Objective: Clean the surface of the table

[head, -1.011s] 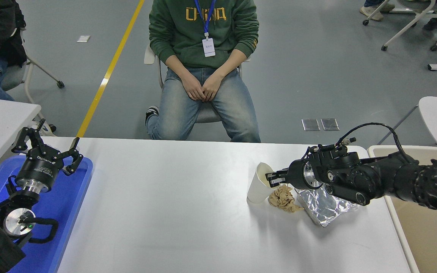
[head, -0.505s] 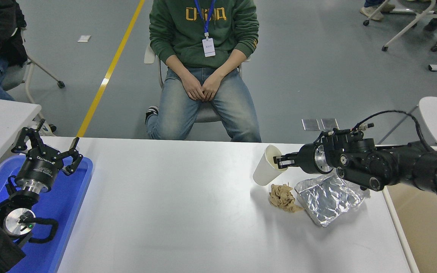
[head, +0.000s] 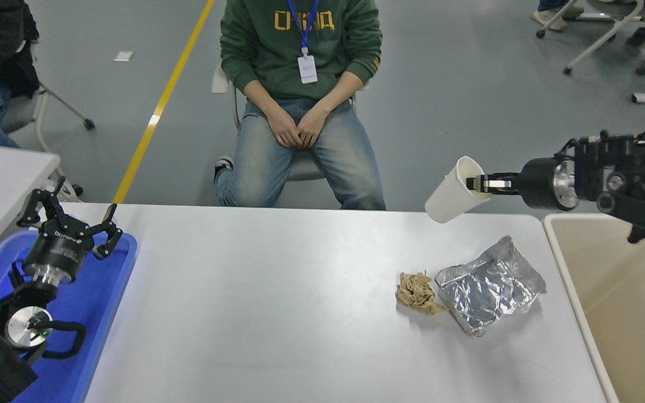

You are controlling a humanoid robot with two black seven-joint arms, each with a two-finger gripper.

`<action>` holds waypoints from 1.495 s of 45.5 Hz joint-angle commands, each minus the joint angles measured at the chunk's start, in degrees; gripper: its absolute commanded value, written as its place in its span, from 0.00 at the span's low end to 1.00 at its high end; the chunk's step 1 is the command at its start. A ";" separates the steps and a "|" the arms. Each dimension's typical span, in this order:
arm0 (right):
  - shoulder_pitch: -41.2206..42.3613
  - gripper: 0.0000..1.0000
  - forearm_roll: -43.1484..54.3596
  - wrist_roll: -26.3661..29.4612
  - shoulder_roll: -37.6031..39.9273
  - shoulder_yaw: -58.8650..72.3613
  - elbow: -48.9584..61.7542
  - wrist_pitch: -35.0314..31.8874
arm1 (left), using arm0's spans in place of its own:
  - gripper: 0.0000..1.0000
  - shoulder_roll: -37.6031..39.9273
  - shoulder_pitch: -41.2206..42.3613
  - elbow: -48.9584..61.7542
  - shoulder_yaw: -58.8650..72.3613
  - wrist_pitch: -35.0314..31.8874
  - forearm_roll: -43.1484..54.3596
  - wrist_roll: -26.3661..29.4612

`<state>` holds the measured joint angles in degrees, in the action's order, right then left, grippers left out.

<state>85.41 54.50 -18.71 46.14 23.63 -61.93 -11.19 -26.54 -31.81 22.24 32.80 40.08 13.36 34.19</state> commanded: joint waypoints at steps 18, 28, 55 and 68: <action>8.01 0.00 0.17 -0.01 17.58 -8.51 -4.43 -13.51 | 1.00 0.00 0.00 0.00 -0.01 0.00 0.00 0.00; 6.52 0.00 0.43 0.08 17.05 -7.46 -3.47 -12.90 | 1.00 0.00 0.00 0.00 -0.01 0.00 0.00 0.00; -19.13 0.00 -8.17 0.16 9.94 -8.95 25.18 1.34 | 1.00 0.00 0.00 0.00 -0.01 0.00 0.00 0.00; -32.23 0.00 -19.51 0.17 -1.13 -8.95 42.84 13.11 | 1.00 0.00 0.00 0.00 -0.01 0.00 0.00 0.00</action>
<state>64.01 43.79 -18.58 53.22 14.72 -33.34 -7.03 -26.55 -31.82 22.23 32.80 40.08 13.36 34.19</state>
